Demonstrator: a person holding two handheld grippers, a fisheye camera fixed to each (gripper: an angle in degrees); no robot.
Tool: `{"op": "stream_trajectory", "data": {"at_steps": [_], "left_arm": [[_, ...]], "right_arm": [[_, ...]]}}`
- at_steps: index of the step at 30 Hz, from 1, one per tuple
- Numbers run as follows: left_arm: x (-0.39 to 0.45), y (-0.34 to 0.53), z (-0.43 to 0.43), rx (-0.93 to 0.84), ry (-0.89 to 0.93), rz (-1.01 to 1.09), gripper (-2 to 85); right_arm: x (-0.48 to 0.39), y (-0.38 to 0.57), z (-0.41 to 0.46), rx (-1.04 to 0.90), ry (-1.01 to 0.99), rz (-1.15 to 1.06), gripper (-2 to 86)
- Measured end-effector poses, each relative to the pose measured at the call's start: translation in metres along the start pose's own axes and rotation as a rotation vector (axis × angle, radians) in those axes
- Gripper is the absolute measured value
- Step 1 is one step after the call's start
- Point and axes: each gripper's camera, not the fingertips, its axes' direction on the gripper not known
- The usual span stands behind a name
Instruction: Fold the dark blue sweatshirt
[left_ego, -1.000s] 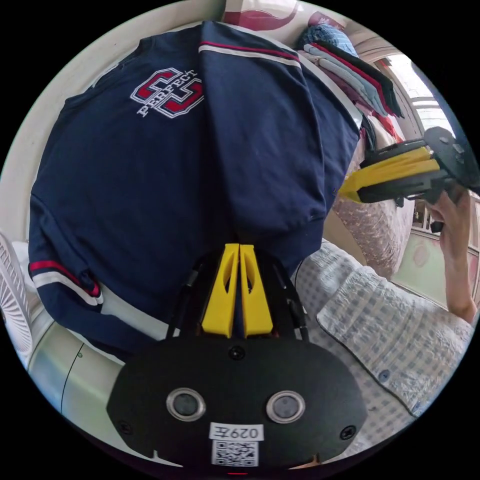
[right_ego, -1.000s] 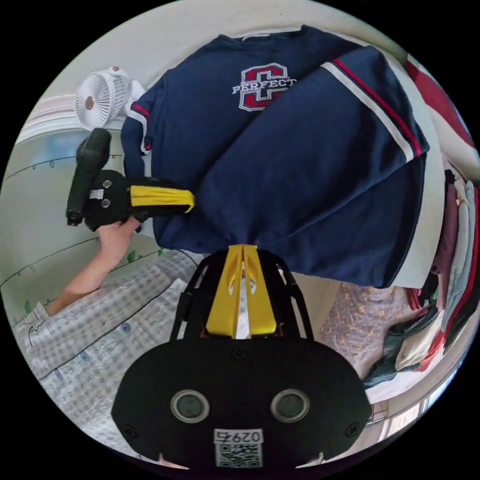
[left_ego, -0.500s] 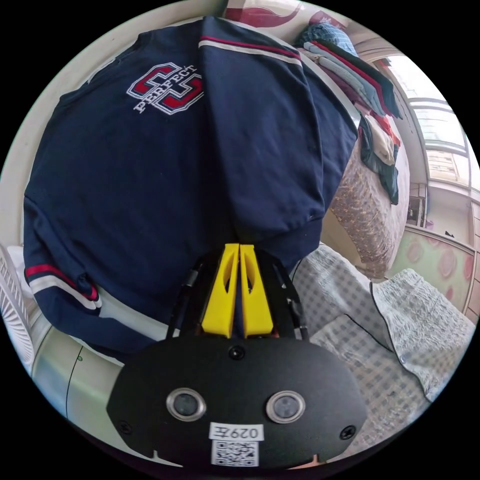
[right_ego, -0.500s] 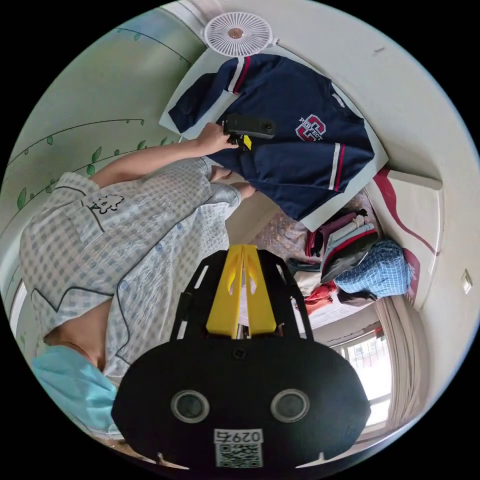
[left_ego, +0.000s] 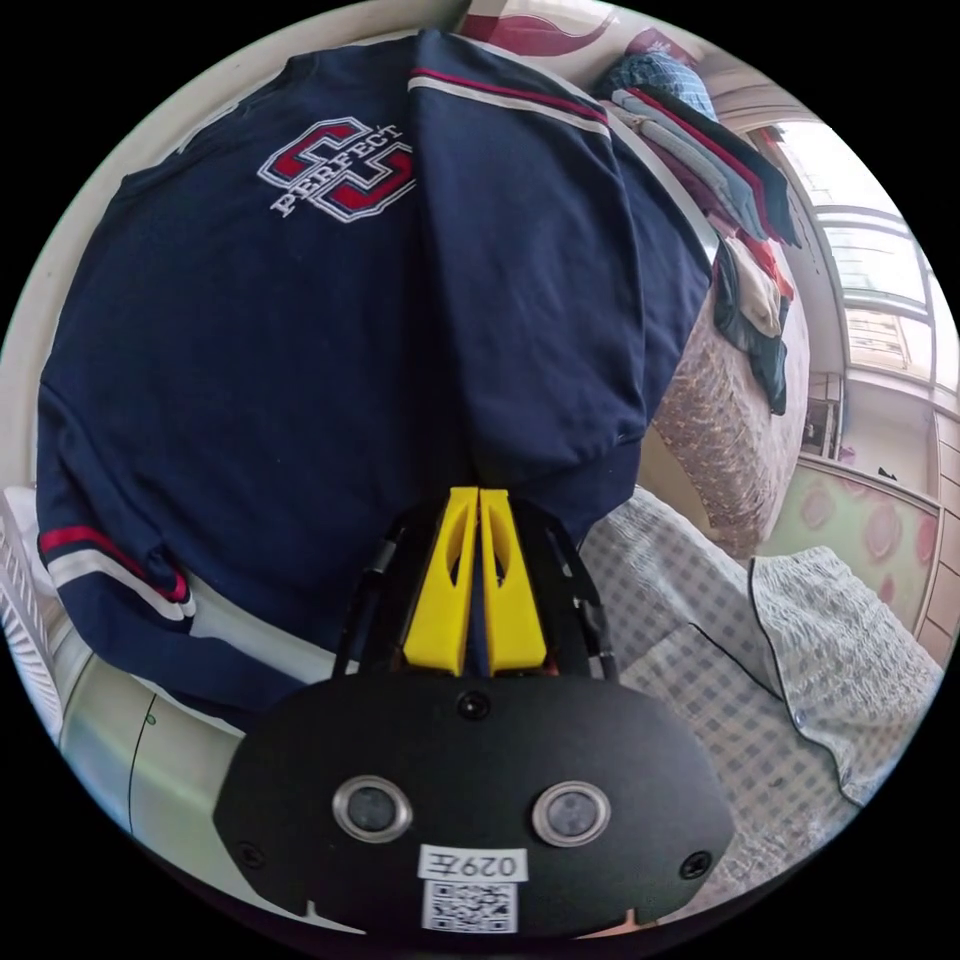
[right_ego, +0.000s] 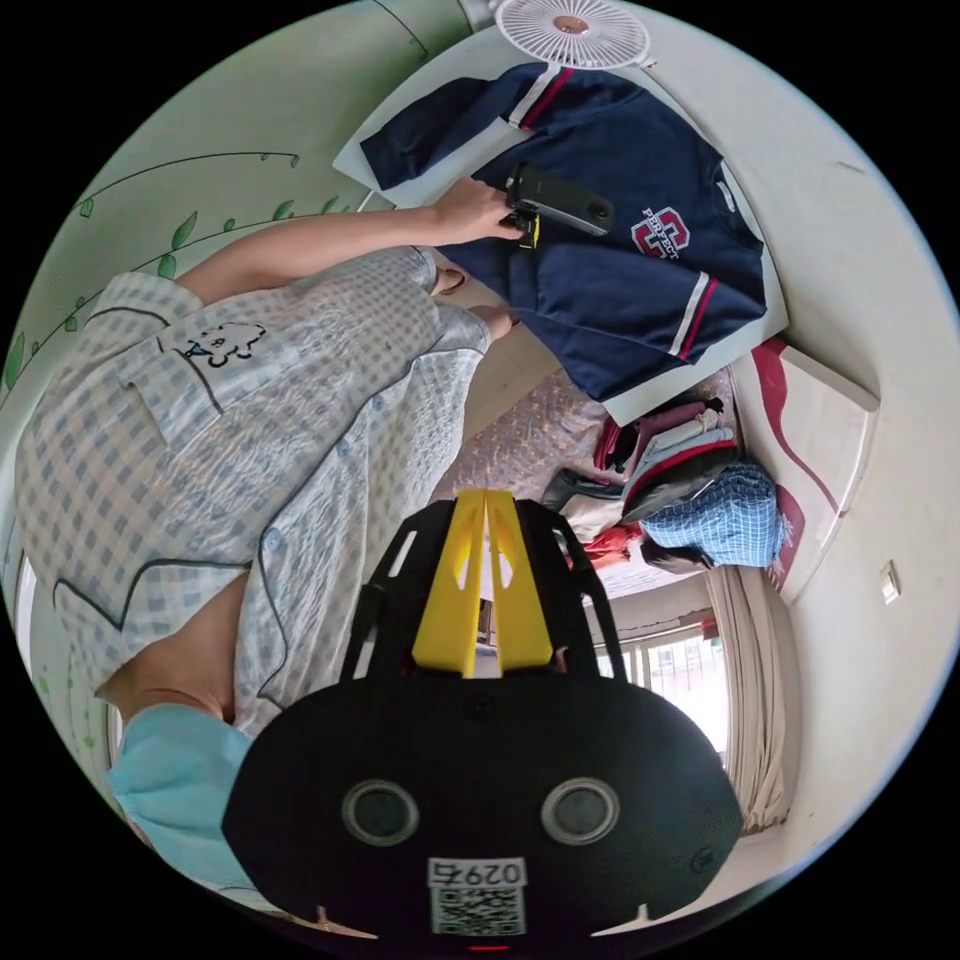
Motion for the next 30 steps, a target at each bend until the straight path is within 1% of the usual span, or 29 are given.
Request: {"op": "stream_trajectory", "data": {"at_steps": [3, 7, 11, 17, 20, 23, 25, 26, 27, 28, 29, 30], "left_arm": [[-0.001, 0.007, -0.005, 0.009, 0.001, -0.006, -1.0], [-0.009, 0.018, -0.012, 0.027, 0.038, -0.028, -1.0], [-0.013, 0.025, -0.018, 0.013, 0.049, -0.026, -1.0], [-0.013, 0.042, -0.029, 0.003, 0.026, -0.03, -1.0], [-0.011, 0.052, -0.035, 0.002, -0.005, -0.038, -1.0], [-0.012, 0.065, -0.042, 0.018, -0.013, -0.078, -1.0], [-0.019, 0.079, -0.047, 0.047, 0.018, -0.105, -1.0], [-0.02, 0.083, -0.047, 0.054, 0.038, -0.085, -1.0], [-0.025, 0.091, -0.047, 0.076, 0.099, -0.063, -1.0], [-0.035, 0.1, -0.046, 0.1, 0.177, -0.101, -1.0], [-0.04, 0.104, -0.046, 0.108, 0.223, -0.128, -1.0], [-0.052, 0.115, -0.044, 0.105, 0.31, -0.199, -1.0]], "right_arm": [[-0.006, -0.001, -0.006, -0.003, 0.008, -0.008, -0.5], [-0.011, 0.001, -0.01, 0.005, 0.083, 0.011, -0.5], [-0.005, 0.003, -0.007, 0.003, 0.1, 0.035, -0.5], [0.008, 0.007, 0.012, -0.023, 0.121, 0.035, -0.5], [0.03, 0.006, 0.034, 0.015, 0.141, 0.044, -0.5], [0.067, -0.002, 0.067, 0.102, 0.045, 0.012, -0.5], [0.109, -0.017, 0.095, 0.265, -0.13, -0.035, -0.5], [0.122, -0.022, 0.103, 0.324, -0.177, -0.034, -0.5], [0.153, -0.033, 0.122, 0.454, -0.27, 0.024, -0.5], [0.183, -0.047, 0.146, 0.554, -0.356, 0.118, -0.5], [0.194, -0.055, 0.159, 0.592, -0.392, 0.142, -0.5], [0.213, -0.069, 0.187, 0.652, -0.461, 0.209, -0.5]]}}
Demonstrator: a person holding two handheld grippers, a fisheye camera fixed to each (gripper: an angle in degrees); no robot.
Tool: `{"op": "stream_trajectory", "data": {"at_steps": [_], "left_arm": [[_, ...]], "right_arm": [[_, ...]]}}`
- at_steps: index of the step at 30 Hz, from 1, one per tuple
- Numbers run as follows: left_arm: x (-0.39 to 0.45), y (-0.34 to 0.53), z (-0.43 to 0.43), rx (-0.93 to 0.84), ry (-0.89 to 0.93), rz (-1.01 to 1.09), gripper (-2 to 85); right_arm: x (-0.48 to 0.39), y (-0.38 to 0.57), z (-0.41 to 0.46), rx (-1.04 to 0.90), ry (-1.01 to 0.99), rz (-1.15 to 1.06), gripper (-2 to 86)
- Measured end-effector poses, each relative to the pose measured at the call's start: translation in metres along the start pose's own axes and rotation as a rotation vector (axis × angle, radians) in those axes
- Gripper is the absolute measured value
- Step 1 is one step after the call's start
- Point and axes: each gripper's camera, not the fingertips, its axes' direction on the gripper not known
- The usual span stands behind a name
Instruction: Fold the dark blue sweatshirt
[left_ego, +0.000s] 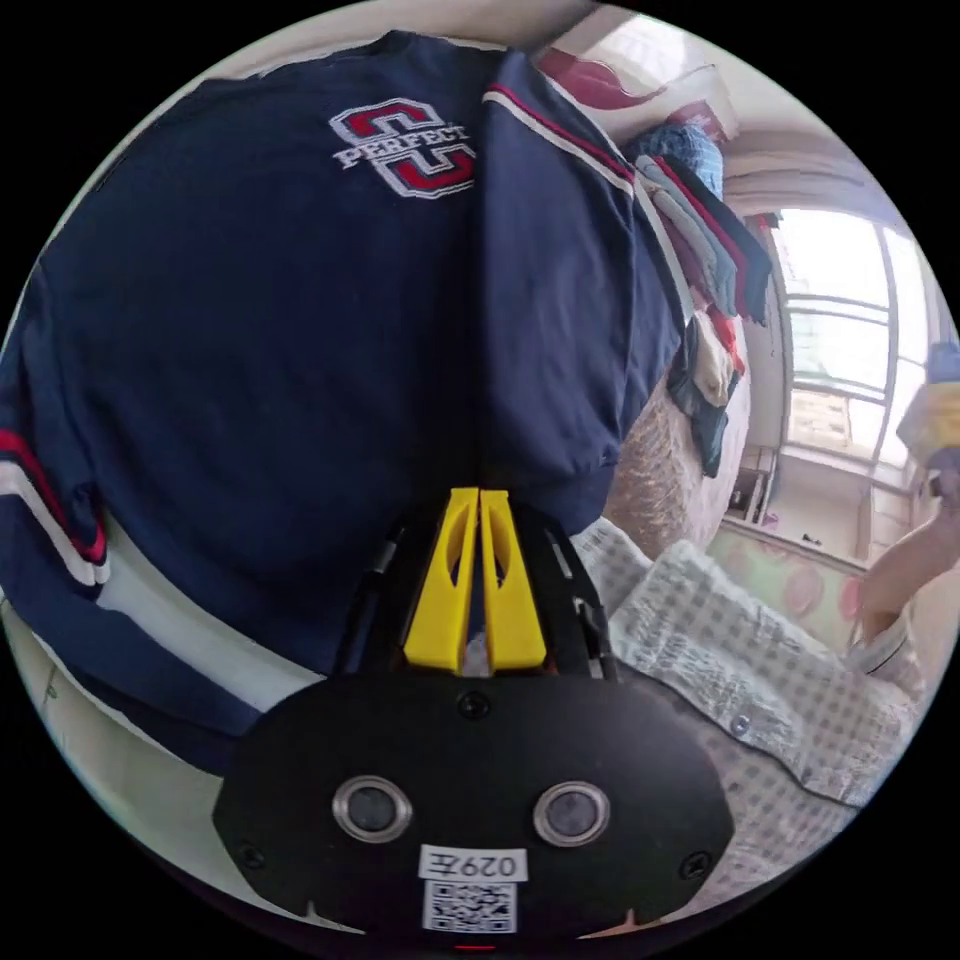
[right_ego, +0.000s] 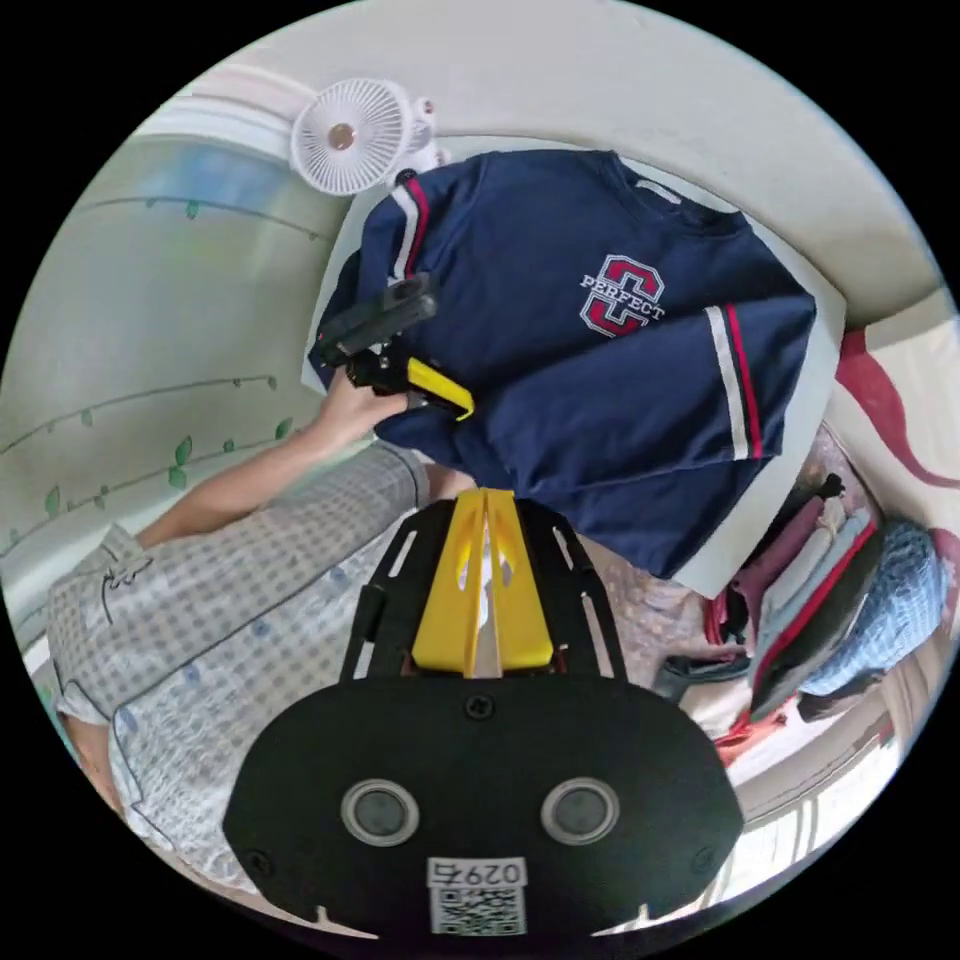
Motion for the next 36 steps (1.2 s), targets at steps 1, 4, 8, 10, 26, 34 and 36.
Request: {"op": "stream_trajectory", "data": {"at_steps": [1, 4, 8, 10, 26, 34, 36], "left_arm": [[-0.006, 0.014, -0.008, 0.018, 0.011, -0.015, -1.0], [-0.009, 0.083, -0.06, 0.256, -0.113, -0.068, -0.9], [-0.036, 0.18, -0.101, 0.348, -0.349, -0.306, -0.6], [-0.062, 0.231, -0.106, 0.337, -0.383, -0.433, 0.1], [-0.074, 0.295, -0.089, 0.217, -0.447, -0.478, 10.4], [-0.063, 0.359, -0.222, 0.415, -0.325, -0.472, -0.6], [-0.039, 0.371, -0.272, 0.537, -0.296, -0.4, -0.7]], "right_arm": [[0.025, 0.001, 0.022, 0.066, -0.068, 0.072, -0.5], [0.06, 0.01, 0.07, 0.118, -0.189, 0.156, -0.5], [0.073, 0.016, 0.107, 0.066, -0.155, 0.164, -0.5], [0.078, 0.018, 0.125, 0.029, -0.096, 0.154, -0.6], [0.13, 0.036, 0.141, -0.046, 0.074, 0.126, -0.6], [0.171, 0.054, 0.134, -0.049, 0.056, 0.078, -0.6], [0.181, 0.056, 0.132, -0.069, 0.044, 0.069, -0.6]]}}
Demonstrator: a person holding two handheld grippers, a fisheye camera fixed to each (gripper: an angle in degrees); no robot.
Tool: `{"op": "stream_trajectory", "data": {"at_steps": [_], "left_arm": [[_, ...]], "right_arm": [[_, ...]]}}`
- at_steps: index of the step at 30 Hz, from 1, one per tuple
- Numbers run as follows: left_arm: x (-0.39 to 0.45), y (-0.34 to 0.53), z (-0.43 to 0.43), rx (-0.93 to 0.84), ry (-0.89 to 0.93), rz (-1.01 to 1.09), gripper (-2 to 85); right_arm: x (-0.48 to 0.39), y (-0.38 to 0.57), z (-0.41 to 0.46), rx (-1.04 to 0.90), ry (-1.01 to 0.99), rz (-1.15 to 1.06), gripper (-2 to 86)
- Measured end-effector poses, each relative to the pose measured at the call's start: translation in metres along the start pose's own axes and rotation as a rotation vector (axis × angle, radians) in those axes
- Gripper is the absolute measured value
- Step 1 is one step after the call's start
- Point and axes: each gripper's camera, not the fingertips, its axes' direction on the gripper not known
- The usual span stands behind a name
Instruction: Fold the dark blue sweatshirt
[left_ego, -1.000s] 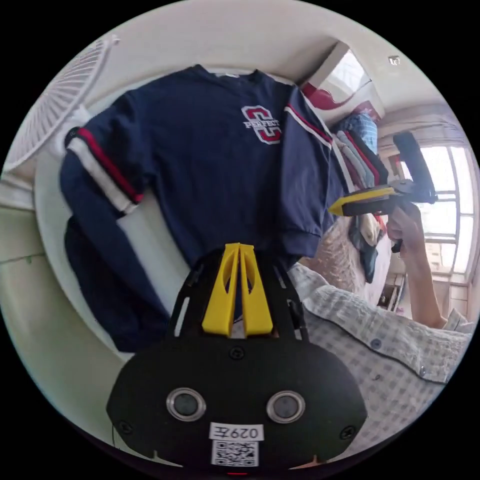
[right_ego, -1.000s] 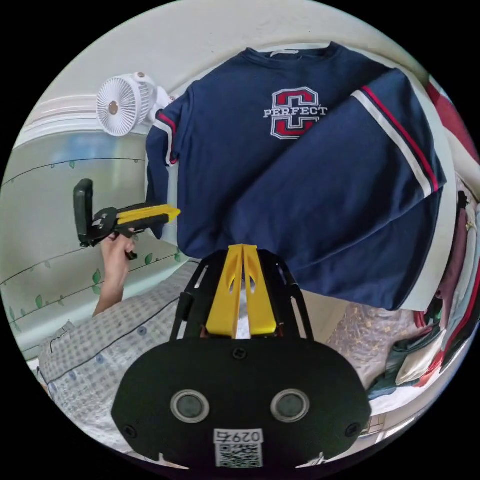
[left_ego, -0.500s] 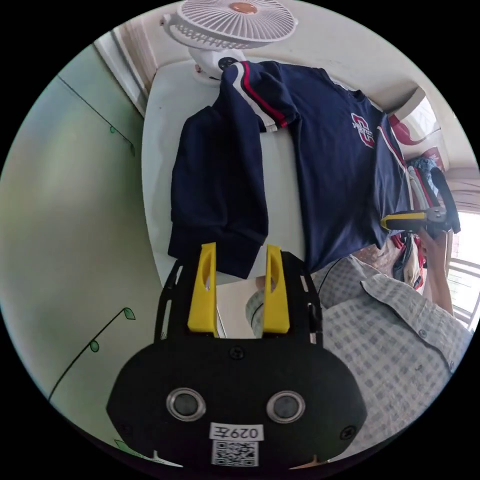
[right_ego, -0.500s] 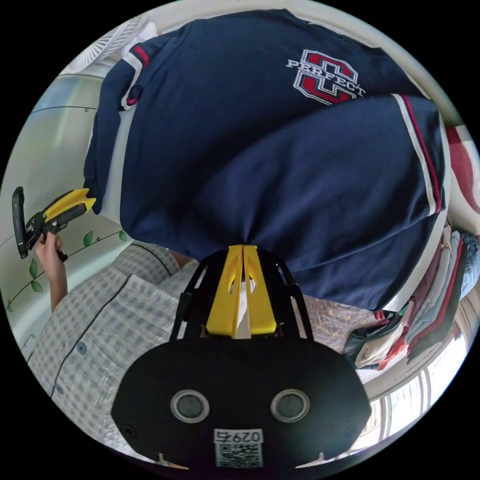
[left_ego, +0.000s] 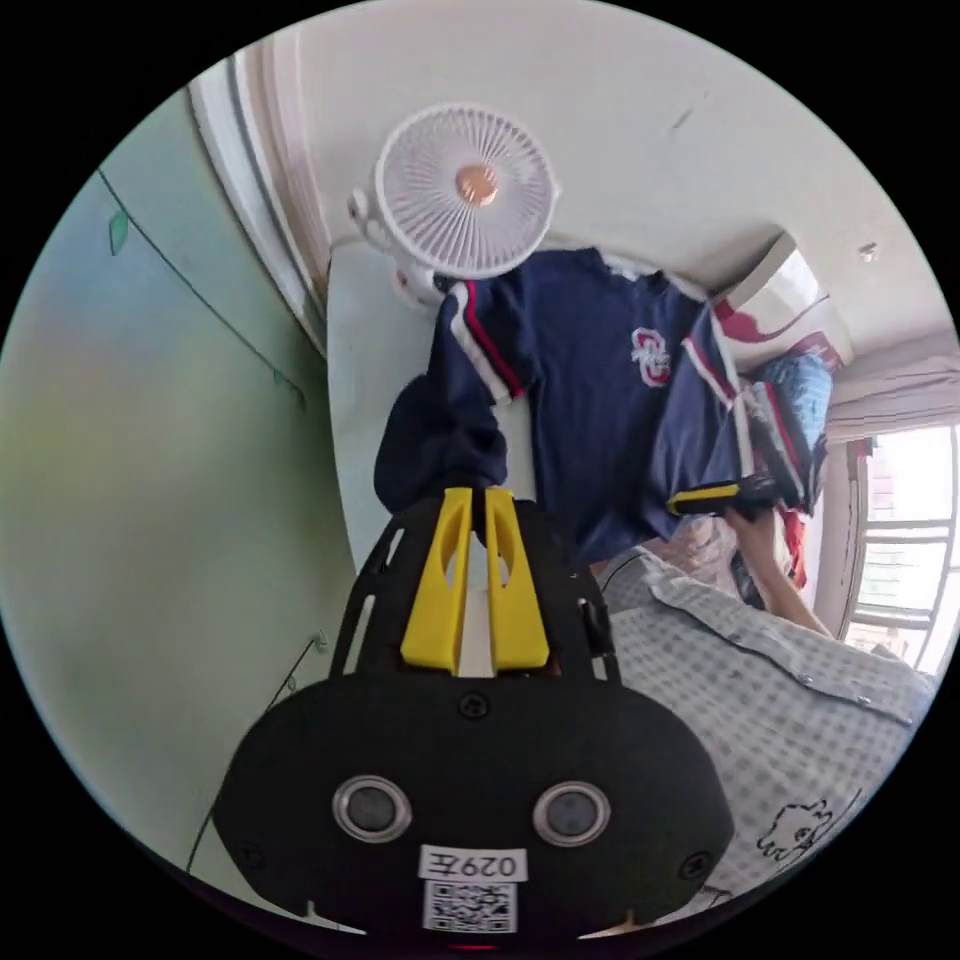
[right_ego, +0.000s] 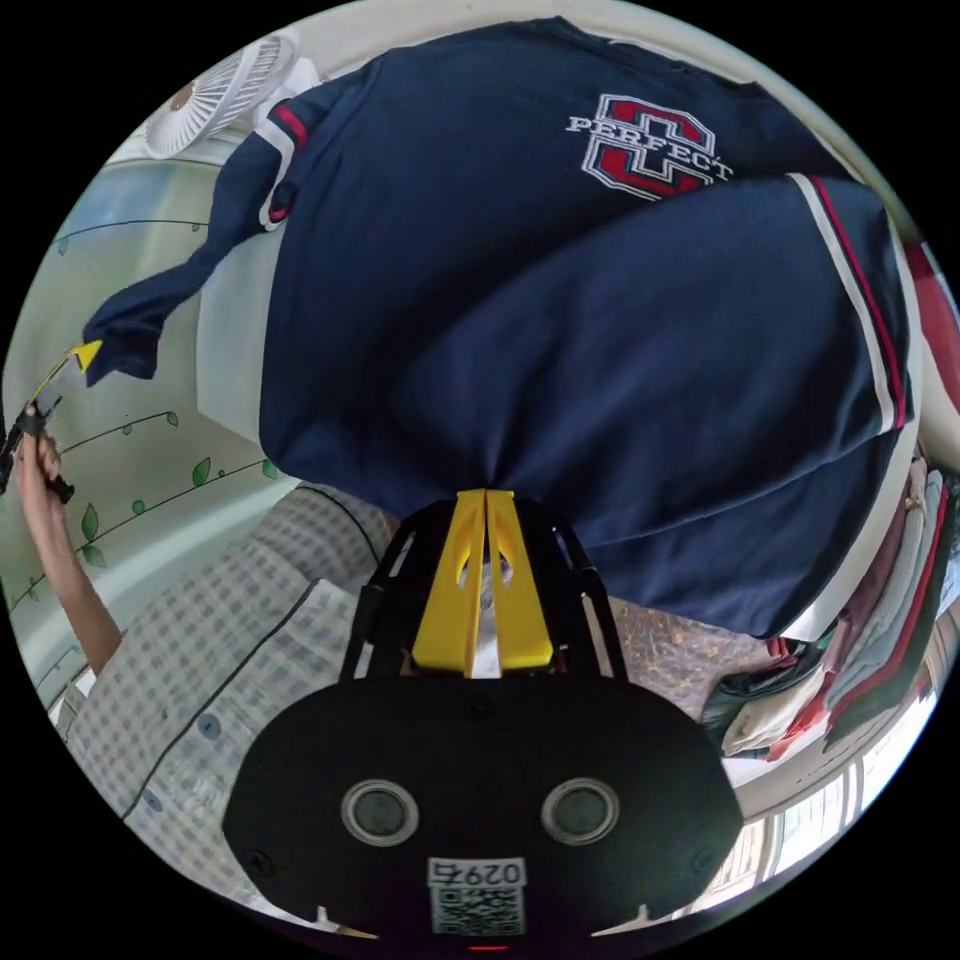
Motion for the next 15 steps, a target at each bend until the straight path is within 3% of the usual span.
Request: {"op": "stream_trajectory", "data": {"at_steps": [6, 8, 10, 15], "left_arm": [[0.107, -0.059, -0.078, 0.196, 0.058, 0.292, -0.3], [0.15, -0.08, -0.055, 0.133, 0.108, 0.391, 0.2], [0.192, -0.095, -0.006, -0.038, 0.176, 0.504, 1.1], [0.17, -0.068, 0.026, -0.07, 0.298, 0.486, 6.8]], "right_arm": [[0.064, 0.032, -0.042, 0.116, -0.145, 0.026, -0.5], [0.096, 0.048, -0.06, 0.162, -0.195, 0.061, -0.5], [0.14, 0.07, -0.079, 0.201, -0.26, 0.087, -0.3], [0.22, 0.118, -0.091, 0.243, -0.399, 0.125, 0.6]]}}
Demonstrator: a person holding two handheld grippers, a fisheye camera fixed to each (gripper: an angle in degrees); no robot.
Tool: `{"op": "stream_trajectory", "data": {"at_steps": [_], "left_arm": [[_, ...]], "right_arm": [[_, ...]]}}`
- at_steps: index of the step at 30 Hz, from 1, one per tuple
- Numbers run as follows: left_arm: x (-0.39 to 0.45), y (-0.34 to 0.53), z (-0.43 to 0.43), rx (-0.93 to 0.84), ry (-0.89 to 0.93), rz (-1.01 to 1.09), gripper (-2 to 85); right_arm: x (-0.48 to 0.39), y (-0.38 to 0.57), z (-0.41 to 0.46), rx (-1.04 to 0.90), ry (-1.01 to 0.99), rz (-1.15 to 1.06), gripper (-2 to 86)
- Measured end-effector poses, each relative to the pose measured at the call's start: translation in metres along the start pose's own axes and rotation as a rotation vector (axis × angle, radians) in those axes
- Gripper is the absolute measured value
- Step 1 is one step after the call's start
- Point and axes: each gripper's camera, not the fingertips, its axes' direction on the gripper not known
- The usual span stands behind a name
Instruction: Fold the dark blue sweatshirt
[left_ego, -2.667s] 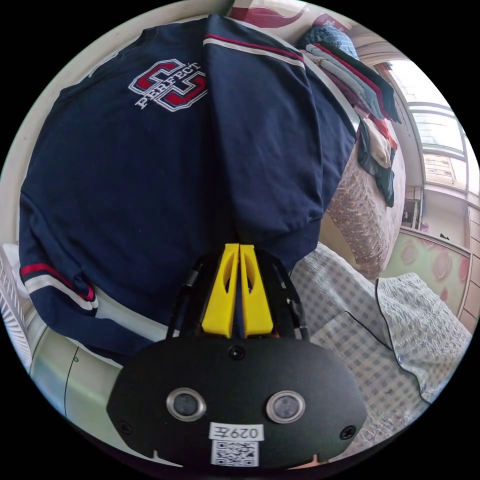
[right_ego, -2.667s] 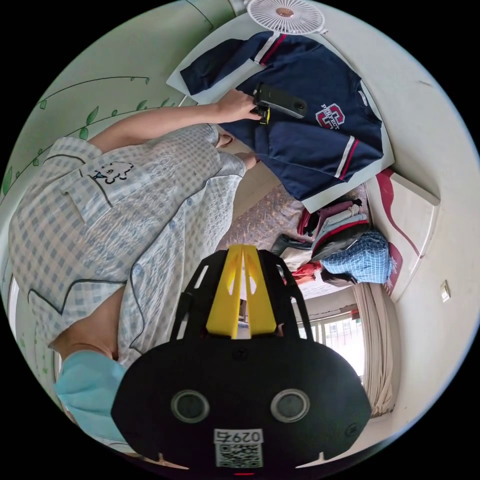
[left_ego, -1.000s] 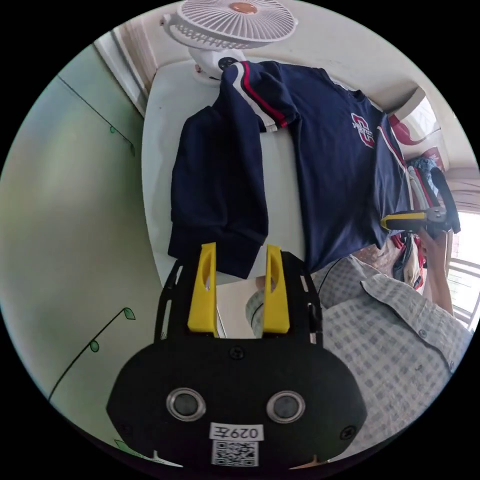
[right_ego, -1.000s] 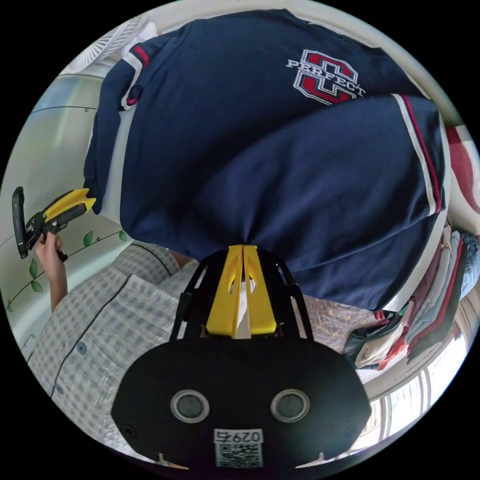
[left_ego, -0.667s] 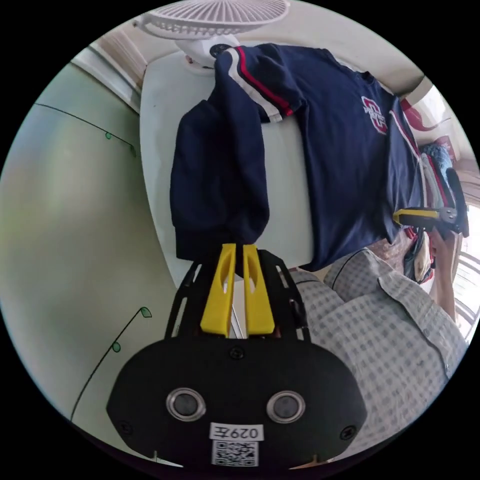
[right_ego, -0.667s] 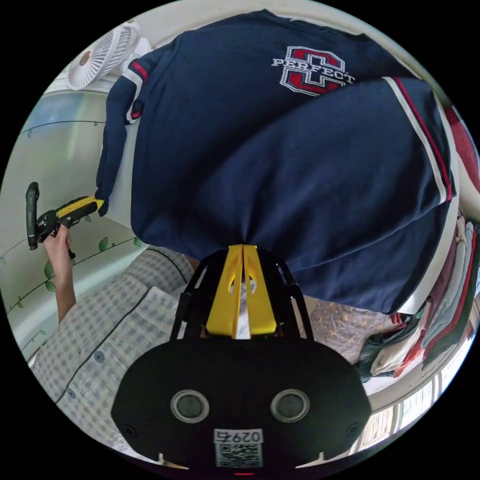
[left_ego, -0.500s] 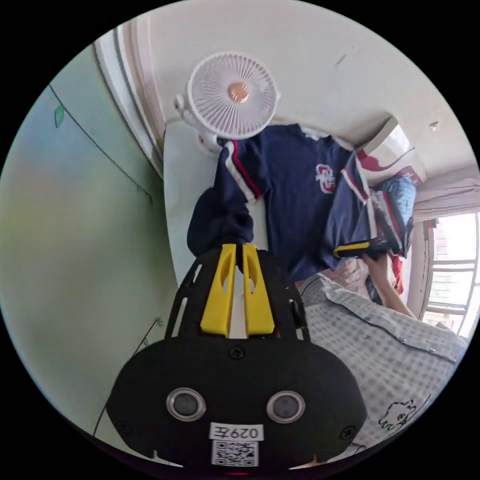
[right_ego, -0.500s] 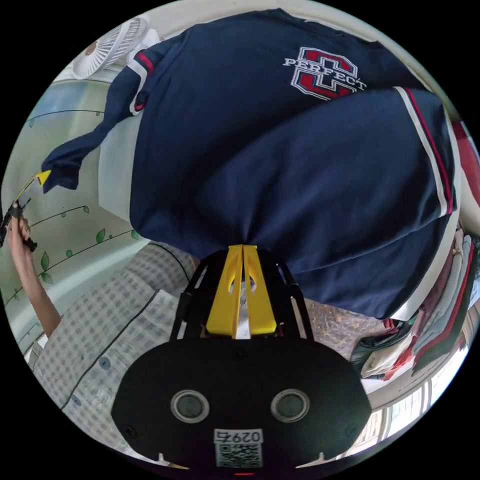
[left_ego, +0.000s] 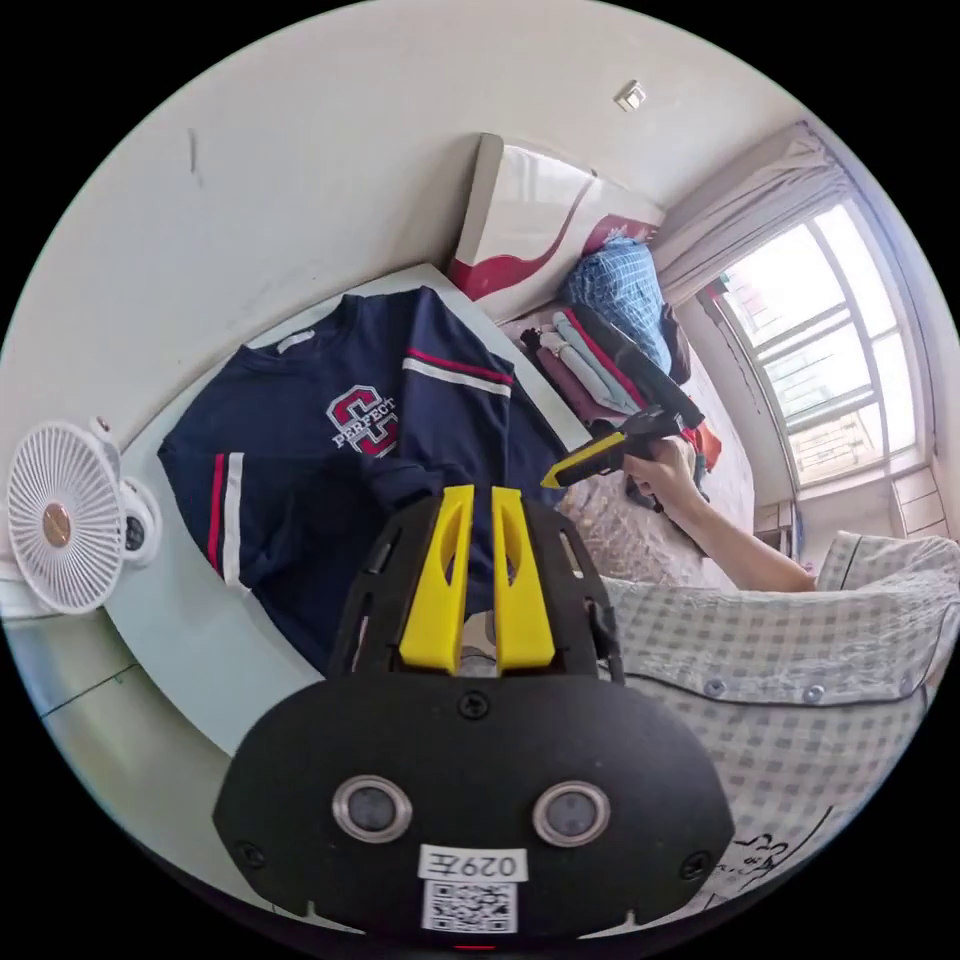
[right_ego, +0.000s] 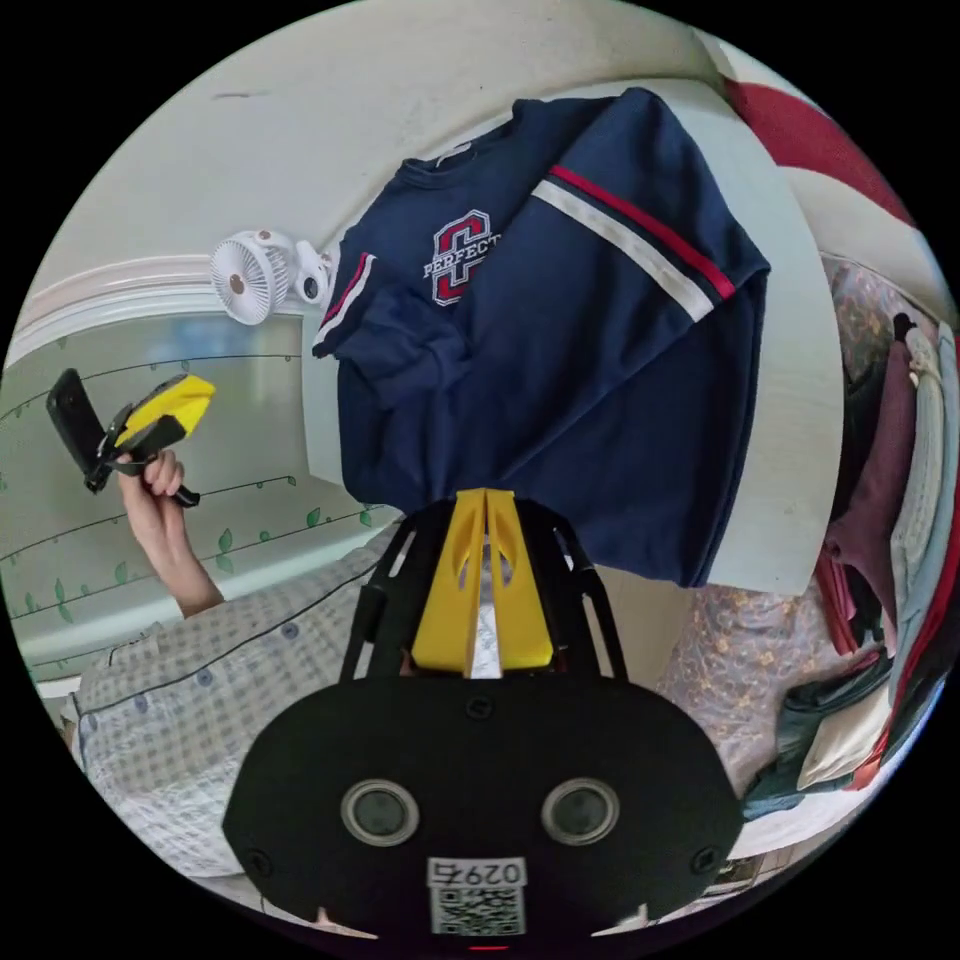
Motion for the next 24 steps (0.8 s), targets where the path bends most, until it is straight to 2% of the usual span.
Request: {"op": "stream_trajectory", "data": {"at_steps": [3, 7, 11, 15, 18, 22, 24], "left_arm": [[-0.043, 0.045, -0.008, 0.035, 0.105, -0.139, 12.5], [-0.099, 0.114, -0.009, 0.03, 0.21, -0.31, 11.0], [-0.13, 0.168, -0.01, 0.101, 0.343, -0.405, 8.5], [-0.155, 0.212, -0.013, 0.14, 0.435, -0.452, 6.6], [-0.171, 0.235, -0.021, 0.142, 0.442, -0.468, 5.3], [-0.202, 0.259, -0.032, 0.152, 0.472, -0.491, 4.3], [-0.213, 0.262, -0.033, 0.144, 0.486, -0.489, 3.7]], "right_arm": [[0.03, 0.012, -0.007, 0.012, -0.129, 0.027, 3.6], [0.027, 0.003, -0.003, 0.074, -0.235, -0.026, 8.6], [0.01, -0.03, 0.017, 0.062, -0.169, -0.058, 9.4], [0.013, -0.064, 0.042, -0.021, -0.12, 0.072, 4.6], [-0.009, -0.057, 0.012, 0.022, -0.174, -0.077, 0.5], [-0.034, -0.026, -0.063, 0.047, -0.114, -0.227, -0.1], [-0.032, -0.014, -0.083, 0.088, -0.062, -0.221, 0.0]]}}
